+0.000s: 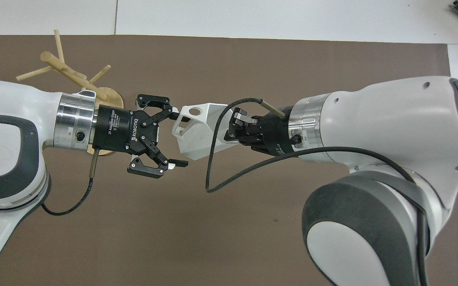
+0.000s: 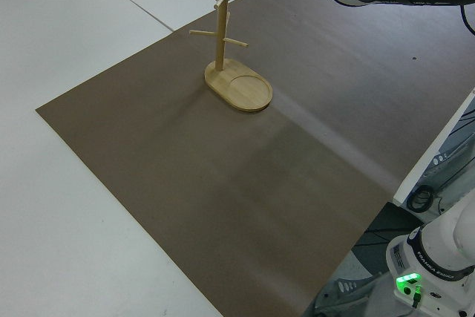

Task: Hang cup on rack
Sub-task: 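Close the left gripper on the white cup held by the right gripper, then open the right gripper and pull the cup away with the left gripper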

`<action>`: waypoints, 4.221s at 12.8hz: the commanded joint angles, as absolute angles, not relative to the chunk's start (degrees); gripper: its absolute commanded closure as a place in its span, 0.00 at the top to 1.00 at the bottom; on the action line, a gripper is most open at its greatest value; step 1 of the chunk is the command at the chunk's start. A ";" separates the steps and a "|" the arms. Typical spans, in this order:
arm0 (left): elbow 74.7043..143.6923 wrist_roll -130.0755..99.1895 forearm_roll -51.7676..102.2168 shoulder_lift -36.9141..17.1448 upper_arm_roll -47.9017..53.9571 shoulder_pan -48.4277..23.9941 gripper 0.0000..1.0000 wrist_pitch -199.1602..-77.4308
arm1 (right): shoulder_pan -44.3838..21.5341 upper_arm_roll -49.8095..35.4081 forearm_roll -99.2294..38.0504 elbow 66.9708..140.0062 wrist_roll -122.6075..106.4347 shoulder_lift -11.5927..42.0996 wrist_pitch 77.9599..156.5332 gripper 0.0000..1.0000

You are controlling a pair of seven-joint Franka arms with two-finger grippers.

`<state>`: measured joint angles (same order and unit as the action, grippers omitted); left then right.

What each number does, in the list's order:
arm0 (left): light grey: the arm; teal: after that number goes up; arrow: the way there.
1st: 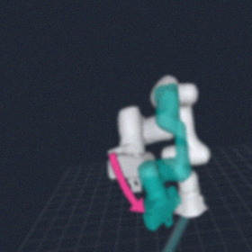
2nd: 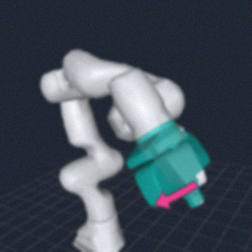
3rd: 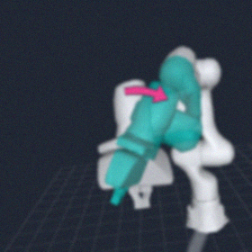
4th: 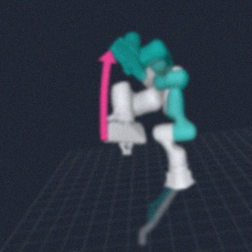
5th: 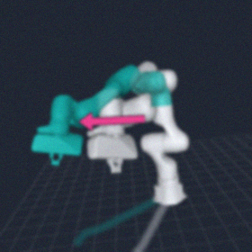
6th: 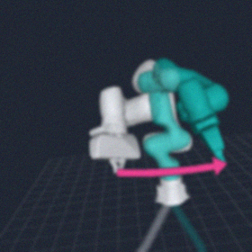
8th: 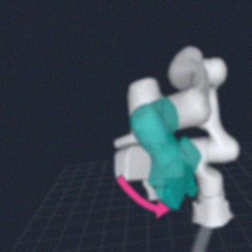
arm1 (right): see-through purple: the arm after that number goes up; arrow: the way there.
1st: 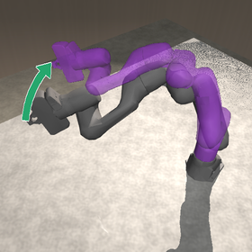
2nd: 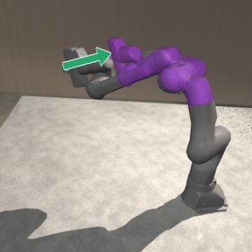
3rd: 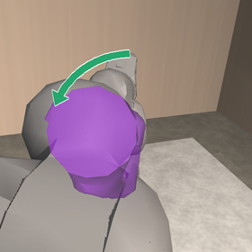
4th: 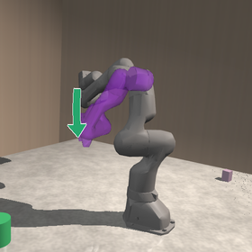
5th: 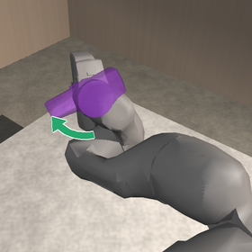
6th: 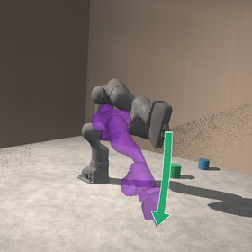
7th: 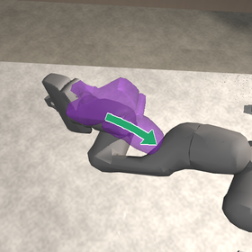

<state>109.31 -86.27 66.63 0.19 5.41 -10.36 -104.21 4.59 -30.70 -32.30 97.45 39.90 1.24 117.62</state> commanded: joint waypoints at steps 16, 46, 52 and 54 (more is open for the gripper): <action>112.94 -89.38 68.03 2.81 5.54 -12.66 1.00 -108.28 | 5.10 -31.29 -33.75 97.47 40.87 1.23 119.00 0.00; 113.73 -94.12 58.39 2.81 4.92 -12.30 0.00 -114.79 | 5.10 -31.29 -32.70 97.47 39.29 1.23 118.56 1.00; 116.44 -97.99 42.12 2.90 4.83 -9.15 0.00 -120.47 | 5.10 -30.59 -32.61 97.47 34.55 1.32 118.39 1.00; 118.55 -102.19 39.47 3.16 4.83 -8.27 0.00 -127.05 | 5.27 -30.24 -32.52 97.47 32.09 1.32 118.39 1.00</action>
<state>115.31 -98.40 41.91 1.45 4.42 -9.18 -121.68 4.69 -30.43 -32.38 97.33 35.11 1.68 118.81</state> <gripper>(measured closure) 0.264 0.000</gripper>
